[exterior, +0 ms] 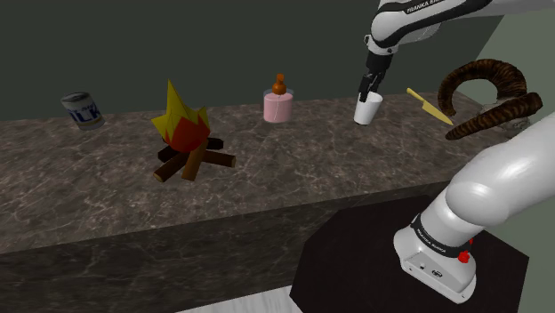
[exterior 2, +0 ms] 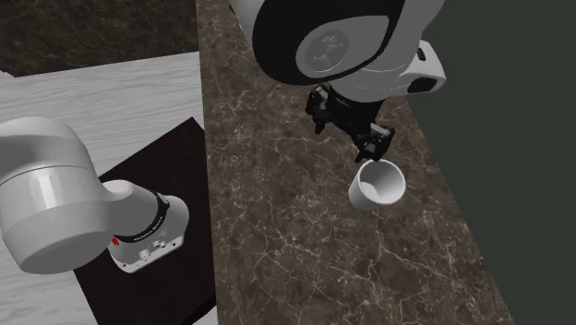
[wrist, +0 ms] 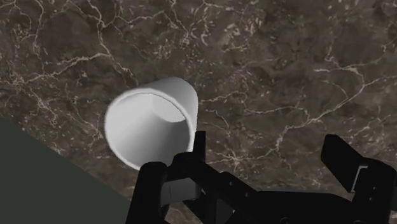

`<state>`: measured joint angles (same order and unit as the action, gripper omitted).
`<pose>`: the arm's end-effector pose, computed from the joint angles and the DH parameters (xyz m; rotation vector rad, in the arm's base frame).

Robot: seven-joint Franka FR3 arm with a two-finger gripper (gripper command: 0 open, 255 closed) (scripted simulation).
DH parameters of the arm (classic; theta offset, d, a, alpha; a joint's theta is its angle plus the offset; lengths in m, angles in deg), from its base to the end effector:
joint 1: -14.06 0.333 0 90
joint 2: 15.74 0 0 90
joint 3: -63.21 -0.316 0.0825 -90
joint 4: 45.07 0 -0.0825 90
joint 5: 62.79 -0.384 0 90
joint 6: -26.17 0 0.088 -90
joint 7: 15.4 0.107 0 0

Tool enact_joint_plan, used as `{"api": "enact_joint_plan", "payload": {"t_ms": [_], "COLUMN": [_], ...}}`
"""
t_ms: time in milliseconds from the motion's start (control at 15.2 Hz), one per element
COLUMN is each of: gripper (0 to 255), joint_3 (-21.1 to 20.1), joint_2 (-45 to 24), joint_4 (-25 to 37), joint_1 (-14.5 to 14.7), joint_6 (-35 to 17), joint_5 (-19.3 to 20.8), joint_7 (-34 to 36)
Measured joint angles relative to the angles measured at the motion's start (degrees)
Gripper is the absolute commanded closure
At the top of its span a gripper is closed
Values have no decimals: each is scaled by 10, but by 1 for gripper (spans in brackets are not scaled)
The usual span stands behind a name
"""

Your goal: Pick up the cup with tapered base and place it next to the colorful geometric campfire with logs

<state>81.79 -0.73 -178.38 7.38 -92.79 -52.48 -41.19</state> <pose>0.4161 -0.2107 0.4377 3.0683 0.1640 -0.0462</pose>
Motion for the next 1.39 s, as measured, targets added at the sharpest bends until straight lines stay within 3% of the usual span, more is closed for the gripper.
{"api": "enact_joint_plan", "payload": {"t_ms": [396, 858, 1254, 1320, 1386], "gripper": [0, 0, 0, 255, 255], "joint_3": [34, 40, 41, 41, 41], "joint_2": [-107, -144, -147, -147, -147], "joint_4": [55, 37, 35, 35, 35], "joint_1": [-12, -16, -16, -16, -16], "joint_6": [-53, -107, -113, -113, -113], "joint_5": [-19, -29, -31, -31, -31], "joint_7": [-52, -63, -65, -65, -65]}}
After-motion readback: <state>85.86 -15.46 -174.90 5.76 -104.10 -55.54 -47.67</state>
